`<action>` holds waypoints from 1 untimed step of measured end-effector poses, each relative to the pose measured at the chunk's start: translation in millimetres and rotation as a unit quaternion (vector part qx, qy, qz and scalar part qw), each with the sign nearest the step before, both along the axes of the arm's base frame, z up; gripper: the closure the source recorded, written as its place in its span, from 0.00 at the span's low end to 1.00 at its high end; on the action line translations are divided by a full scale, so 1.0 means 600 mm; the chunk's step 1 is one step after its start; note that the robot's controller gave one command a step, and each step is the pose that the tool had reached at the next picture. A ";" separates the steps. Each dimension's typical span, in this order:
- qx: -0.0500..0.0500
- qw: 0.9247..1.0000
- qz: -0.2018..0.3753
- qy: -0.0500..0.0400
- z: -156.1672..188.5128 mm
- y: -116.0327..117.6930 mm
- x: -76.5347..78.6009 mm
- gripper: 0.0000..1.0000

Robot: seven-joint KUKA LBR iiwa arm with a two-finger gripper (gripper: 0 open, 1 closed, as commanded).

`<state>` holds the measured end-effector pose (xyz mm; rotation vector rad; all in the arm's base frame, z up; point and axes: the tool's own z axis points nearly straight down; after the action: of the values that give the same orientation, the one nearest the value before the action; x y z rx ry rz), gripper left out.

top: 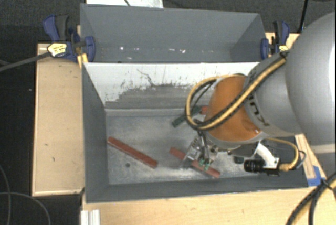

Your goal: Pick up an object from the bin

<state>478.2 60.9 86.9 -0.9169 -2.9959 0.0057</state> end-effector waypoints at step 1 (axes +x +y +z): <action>0.000 1.000 0.002 -0.001 0.039 0.000 0.001 1.00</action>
Offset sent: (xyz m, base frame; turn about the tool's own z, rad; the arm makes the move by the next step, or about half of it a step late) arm 0.0000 0.0000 0.0877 0.0000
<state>478.5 61.0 110.4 -0.9127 -2.9986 0.0049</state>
